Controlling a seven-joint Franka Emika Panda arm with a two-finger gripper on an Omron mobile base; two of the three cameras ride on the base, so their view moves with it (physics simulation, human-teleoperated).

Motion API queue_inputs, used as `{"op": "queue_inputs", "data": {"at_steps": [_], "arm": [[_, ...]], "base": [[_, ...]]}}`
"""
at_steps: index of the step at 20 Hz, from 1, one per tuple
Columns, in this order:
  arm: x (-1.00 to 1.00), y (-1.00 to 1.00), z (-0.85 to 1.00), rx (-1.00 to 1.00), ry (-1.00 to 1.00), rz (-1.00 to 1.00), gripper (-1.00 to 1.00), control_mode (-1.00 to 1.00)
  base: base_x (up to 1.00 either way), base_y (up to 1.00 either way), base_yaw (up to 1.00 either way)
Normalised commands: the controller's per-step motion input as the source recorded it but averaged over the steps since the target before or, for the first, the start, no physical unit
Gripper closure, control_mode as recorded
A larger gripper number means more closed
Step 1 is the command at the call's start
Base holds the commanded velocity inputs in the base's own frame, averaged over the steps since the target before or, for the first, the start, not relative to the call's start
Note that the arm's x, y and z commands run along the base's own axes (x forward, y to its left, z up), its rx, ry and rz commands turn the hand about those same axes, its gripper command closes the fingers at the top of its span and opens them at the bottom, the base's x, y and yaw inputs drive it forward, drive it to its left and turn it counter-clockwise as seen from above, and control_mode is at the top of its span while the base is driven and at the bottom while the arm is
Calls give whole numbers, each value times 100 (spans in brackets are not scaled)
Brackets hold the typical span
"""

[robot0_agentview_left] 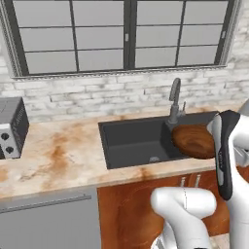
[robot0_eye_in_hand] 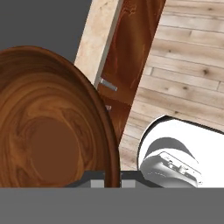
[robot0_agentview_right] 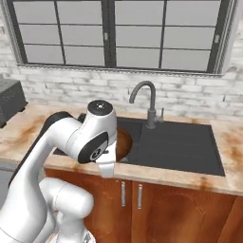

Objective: Dump the banana and carrot from the bowl so the bowl can be washed. Place the bowl in the sink after clearing the leftovers.

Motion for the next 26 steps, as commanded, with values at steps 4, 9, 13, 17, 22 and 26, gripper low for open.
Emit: {"op": "queue_inputs", "data": {"at_steps": [4, 9, 13, 17, 22, 26], "arm": [[0, 0, 0, 0, 0, 0, 100, 100], [0, 0, 0, 0, 0, 0, 100, 100], [0, 0, 0, 0, 0, 0, 100, 100], [0, 0, 0, 0, 0, 0, 100, 100], [10, -88, -1, 3, 6, -23, 100, -100], [62, -100, -9, 2, 14, -28, 100, -100]], "base": [[49, 100, 0], [43, 100, 0], [59, 50, -2], [27, 7, 0], [0, 0, 0], [0, 0, 0]]}}
